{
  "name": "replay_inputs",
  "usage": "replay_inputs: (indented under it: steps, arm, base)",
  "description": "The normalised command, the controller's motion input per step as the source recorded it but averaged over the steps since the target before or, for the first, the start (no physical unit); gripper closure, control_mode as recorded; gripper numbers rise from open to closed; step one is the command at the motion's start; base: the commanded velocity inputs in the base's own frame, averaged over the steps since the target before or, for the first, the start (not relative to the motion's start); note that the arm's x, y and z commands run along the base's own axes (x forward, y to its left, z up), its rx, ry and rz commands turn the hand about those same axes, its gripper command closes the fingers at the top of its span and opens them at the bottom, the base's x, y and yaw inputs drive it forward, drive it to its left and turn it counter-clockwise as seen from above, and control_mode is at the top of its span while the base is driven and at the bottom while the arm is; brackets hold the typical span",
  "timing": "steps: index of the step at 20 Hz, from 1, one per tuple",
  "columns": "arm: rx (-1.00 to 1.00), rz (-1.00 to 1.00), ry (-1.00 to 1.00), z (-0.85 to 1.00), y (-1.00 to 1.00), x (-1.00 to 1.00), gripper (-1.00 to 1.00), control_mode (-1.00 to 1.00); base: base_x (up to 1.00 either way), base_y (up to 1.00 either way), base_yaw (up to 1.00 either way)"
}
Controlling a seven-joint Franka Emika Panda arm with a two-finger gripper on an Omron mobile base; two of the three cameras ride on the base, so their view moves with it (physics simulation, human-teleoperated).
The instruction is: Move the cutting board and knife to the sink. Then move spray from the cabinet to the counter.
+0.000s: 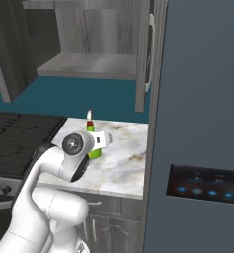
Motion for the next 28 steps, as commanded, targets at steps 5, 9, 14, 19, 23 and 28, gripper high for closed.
replay_inputs:
  steps: [5, 9, 14, 19, 23, 28]
  arm:
    - [0.0, 0.0, -0.04, -0.76, 0.0, 0.4, 1.0, -1.0]
    - [0.0, 0.0, -0.05, -0.73, 0.04, 0.41, 1.0, -1.0]
    - [0.0, 0.0, -0.13, -0.73, 0.22, 0.31, 1.0, -1.0]
    - [0.0, 0.02, -0.04, -0.47, 0.48, 0.21, 1.0, -1.0]
    - [0.0, 0.03, 0.0, -0.59, 0.54, 0.0, 1.0, -1.0]
    - [-0.03, 0.0, 0.0, -0.68, 0.4, 0.0, 1.0, -1.0]
  base:
    - [0.0, 0.0, 0.0]
    - [0.0, 0.0, 0.0]
    - [0.0, 0.0, 0.0]
    - [0.0, 0.0, 0.0]
    - [0.0, 0.0, 0.0]
    - [0.0, 0.0, 0.0]
